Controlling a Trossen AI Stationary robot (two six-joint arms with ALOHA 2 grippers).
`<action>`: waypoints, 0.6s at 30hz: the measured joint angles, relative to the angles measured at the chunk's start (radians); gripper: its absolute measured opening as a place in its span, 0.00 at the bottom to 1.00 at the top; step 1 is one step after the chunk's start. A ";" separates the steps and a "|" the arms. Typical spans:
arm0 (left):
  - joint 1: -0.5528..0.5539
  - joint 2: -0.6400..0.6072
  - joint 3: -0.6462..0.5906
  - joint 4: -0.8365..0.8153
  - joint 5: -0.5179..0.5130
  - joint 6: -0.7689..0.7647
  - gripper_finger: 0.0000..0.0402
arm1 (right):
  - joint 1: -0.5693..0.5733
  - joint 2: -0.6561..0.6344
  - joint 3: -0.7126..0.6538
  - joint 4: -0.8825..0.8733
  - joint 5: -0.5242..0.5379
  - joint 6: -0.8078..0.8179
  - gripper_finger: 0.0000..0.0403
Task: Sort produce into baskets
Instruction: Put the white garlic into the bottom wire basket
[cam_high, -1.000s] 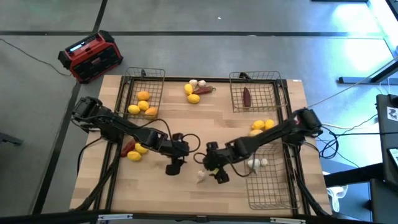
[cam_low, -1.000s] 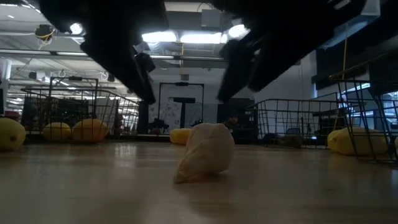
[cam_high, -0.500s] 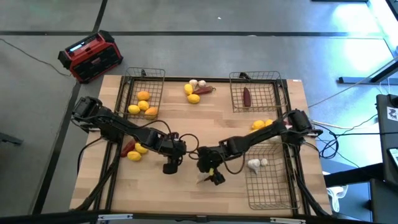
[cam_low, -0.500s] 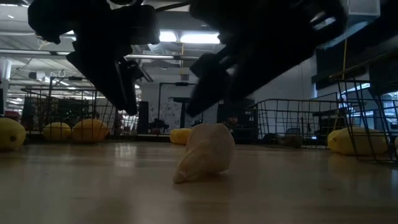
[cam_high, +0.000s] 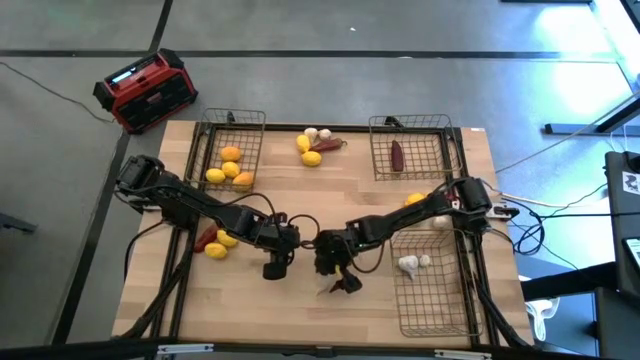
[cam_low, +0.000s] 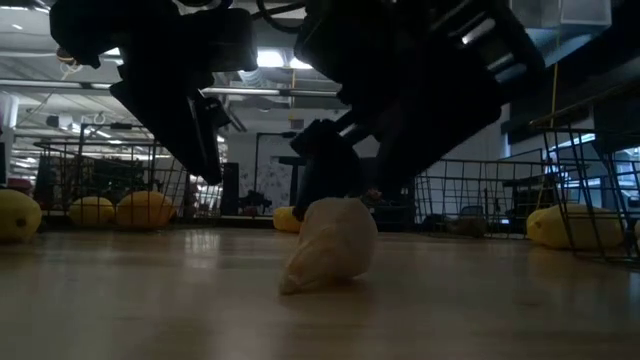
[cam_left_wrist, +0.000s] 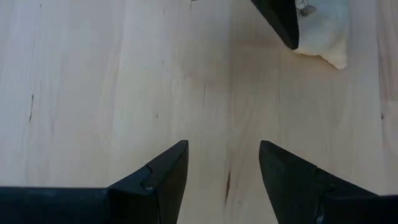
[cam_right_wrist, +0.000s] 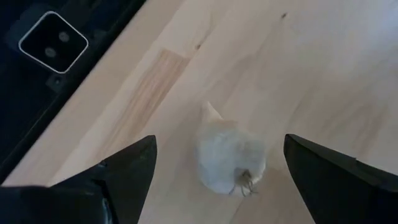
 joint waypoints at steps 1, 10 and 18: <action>0.000 0.000 0.000 0.000 0.000 -0.001 0.48 | 0.000 0.000 0.000 0.005 0.000 -0.005 0.86; 0.000 0.000 0.000 0.003 0.000 0.000 0.48 | -0.012 0.039 0.000 0.049 -0.071 0.020 0.81; 0.000 0.000 0.000 0.005 -0.006 0.021 0.48 | -0.013 0.038 0.000 0.035 -0.065 0.019 0.60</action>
